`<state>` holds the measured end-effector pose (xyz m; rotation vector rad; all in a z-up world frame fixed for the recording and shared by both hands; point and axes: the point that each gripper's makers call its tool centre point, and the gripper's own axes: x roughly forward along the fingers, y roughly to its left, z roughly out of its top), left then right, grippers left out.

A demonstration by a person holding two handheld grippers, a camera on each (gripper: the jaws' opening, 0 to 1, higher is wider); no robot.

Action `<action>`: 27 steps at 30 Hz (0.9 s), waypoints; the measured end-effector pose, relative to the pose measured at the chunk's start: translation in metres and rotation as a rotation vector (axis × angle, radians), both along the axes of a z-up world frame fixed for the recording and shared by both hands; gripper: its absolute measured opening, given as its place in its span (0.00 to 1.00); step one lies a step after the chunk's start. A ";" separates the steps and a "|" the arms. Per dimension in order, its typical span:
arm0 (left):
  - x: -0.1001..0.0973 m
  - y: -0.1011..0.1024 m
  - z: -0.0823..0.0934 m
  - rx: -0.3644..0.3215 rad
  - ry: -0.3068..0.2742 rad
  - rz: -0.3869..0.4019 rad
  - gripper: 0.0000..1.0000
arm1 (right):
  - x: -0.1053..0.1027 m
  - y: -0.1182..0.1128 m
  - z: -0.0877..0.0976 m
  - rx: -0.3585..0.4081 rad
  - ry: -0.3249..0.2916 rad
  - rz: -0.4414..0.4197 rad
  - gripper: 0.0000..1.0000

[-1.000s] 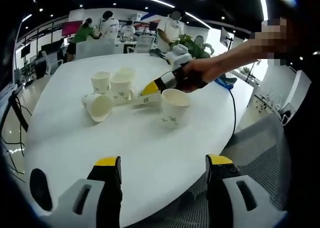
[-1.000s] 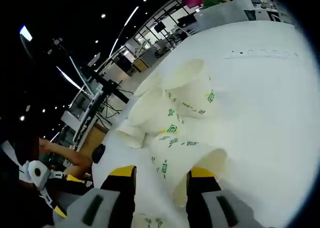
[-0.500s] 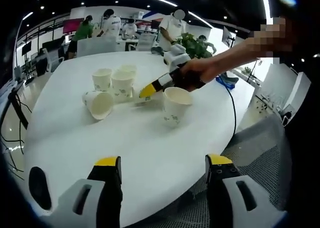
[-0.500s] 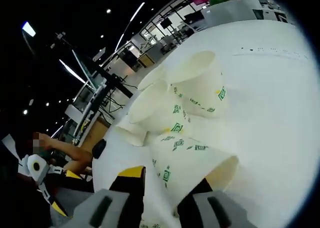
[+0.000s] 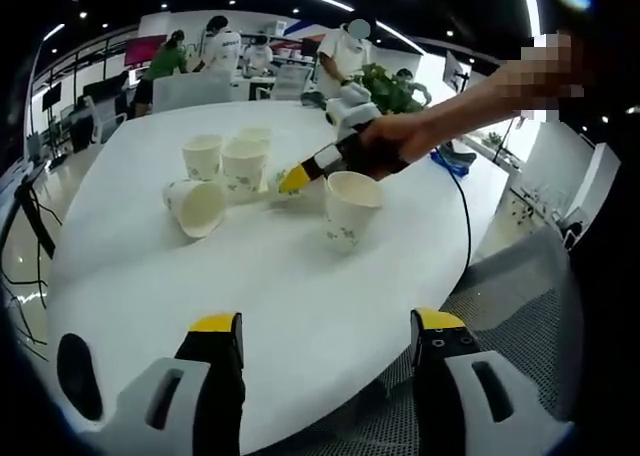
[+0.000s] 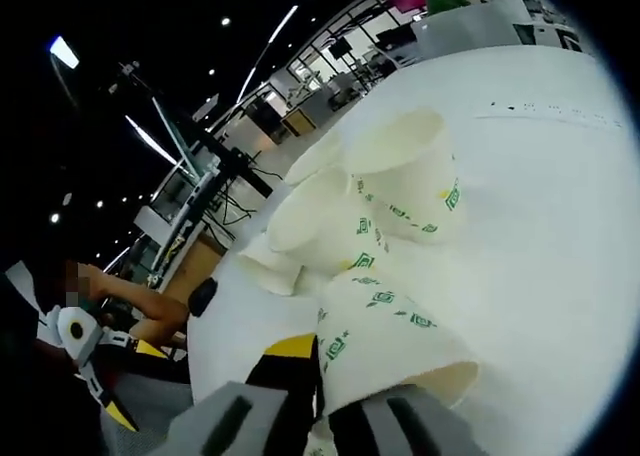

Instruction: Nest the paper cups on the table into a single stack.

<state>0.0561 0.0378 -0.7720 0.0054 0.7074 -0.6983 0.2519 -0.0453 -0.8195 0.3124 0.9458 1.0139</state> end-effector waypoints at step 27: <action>-0.003 -0.004 0.004 0.005 -0.034 -0.038 0.66 | -0.010 -0.028 0.048 -0.049 -0.061 -0.038 0.00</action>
